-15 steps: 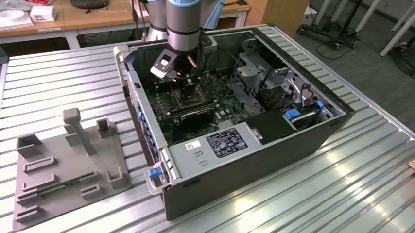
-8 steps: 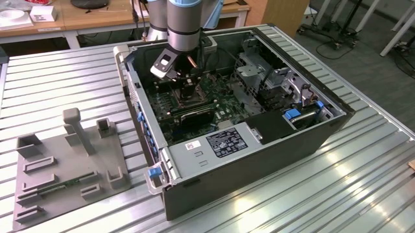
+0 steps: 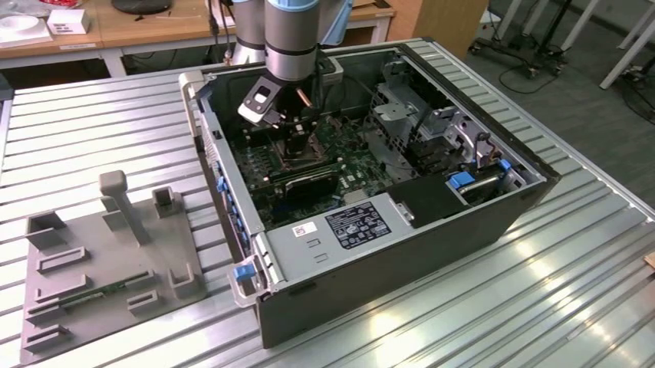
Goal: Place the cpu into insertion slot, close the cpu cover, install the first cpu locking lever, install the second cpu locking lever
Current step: 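Place the cpu into insertion slot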
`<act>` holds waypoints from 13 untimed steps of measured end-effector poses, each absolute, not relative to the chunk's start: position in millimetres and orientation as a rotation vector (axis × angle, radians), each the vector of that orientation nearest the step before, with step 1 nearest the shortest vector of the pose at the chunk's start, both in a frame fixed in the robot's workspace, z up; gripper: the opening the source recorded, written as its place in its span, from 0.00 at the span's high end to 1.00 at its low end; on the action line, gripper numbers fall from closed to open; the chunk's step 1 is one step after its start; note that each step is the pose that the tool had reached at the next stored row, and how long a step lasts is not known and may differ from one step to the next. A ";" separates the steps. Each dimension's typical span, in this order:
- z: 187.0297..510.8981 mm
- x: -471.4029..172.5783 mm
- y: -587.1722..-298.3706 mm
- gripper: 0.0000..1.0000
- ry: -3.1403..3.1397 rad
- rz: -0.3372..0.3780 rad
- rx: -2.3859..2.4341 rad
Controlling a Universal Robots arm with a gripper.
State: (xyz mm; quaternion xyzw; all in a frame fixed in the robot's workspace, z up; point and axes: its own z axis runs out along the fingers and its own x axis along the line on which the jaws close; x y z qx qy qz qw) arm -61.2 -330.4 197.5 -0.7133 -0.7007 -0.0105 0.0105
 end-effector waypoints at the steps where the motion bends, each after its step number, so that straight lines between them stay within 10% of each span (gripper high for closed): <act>1: 197.5 -61.2 -330.5 0.44 -2.187 -0.033 -2.226; 13: 197.9 -55.4 -330.4 0.36 -2.183 -0.025 -2.222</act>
